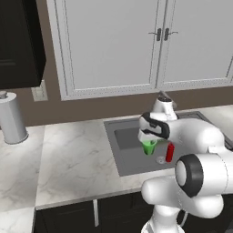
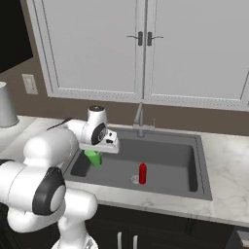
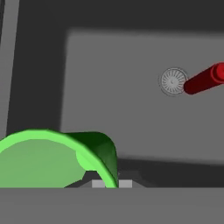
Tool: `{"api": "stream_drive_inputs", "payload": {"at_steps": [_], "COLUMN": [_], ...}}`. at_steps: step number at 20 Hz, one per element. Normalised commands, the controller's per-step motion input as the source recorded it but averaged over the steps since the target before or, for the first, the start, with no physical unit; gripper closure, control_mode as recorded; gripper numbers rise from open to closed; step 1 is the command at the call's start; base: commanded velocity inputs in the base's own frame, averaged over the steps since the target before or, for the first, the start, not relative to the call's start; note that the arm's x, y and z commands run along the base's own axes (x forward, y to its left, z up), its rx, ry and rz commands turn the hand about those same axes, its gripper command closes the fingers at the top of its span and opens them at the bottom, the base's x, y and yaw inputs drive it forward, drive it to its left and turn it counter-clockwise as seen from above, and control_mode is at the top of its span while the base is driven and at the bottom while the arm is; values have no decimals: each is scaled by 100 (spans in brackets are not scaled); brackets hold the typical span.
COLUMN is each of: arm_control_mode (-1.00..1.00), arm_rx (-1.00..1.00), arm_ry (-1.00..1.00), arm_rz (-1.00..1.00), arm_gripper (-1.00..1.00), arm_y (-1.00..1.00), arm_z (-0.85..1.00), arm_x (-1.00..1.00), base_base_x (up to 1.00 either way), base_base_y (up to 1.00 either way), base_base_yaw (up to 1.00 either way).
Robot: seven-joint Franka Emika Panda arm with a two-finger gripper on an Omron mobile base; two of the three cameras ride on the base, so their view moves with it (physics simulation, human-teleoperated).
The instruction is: Pick the cup and bowl and place them in the sink. Then turn on the water.
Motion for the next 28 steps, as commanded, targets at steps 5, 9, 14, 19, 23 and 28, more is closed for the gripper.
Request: {"api": "stream_drive_inputs", "payload": {"at_steps": [5, 9, 14, 19, 23, 28], "arm_control_mode": [-100, -100, -100, -100, -100, -100], "arm_rx": [0, 0, 0, 0, 0, 0], "arm_ry": [0, 0, 0, 0, 0, 0], "arm_rz": [0, 0, 0, 0, 0, 0], "arm_gripper": [100, 100, 100, 100, 100, 100], "arm_y": [0, 3, 5, 0, 0, 0], "arm_z": [-44, -43, -44, -39, -37, -34], "arm_x": [42, 44, 39, 36, 30, 22], "base_base_x": [0, 0, 0, 0, 0, 0], "base_base_y": [0, 0, 0, 0, 0, 0], "base_base_yaw": [0, 0, 0, 0, 0, 0]}}
